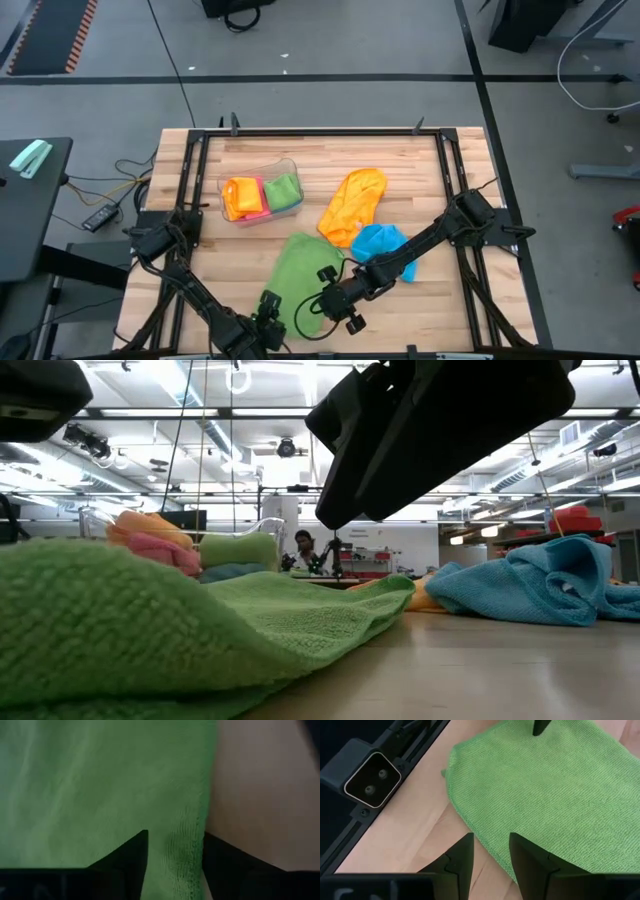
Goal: Fold microfiber towels
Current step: Fold the green microfiber towel
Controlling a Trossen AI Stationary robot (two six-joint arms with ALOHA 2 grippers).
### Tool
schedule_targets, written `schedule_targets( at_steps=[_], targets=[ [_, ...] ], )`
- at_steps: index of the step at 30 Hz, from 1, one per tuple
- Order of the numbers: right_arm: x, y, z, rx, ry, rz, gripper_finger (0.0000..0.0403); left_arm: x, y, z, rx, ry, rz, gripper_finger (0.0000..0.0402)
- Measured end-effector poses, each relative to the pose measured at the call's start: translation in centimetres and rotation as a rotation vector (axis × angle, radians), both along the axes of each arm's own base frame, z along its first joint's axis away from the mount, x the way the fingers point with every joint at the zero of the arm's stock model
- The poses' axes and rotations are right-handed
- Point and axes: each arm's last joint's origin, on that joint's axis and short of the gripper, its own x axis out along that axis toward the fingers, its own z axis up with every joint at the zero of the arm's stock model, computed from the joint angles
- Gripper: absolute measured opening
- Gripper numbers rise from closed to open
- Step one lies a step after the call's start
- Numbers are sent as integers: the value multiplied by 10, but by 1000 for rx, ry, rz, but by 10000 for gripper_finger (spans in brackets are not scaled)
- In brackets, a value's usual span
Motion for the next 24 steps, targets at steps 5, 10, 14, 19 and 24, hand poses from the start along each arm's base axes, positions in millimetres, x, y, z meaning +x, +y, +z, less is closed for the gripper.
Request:
schedule_targets(
  at_steps=[5, 10, 14, 19, 24],
  targets=[
    [0, 0, 0, -1, -6, 4, 133, 6, 4, -14, -16, 79, 31, 114],
    [4, 2, 3, 14, -54, 17, 133, 9, 5, -17, -40, 112, 37, 29],
    [4, 2, 4, 17, -59, 17, 133, 12, 1, -11, -41, 116, 19, 14],
    [3, 2, 3, 9, -54, 14, 133, 18, -3, 7, -39, 126, -5, 8],
    [2, 1, 2, -11, -44, 9, 133, 26, -3, 33, -109, 123, 1, 13]
  ],
)
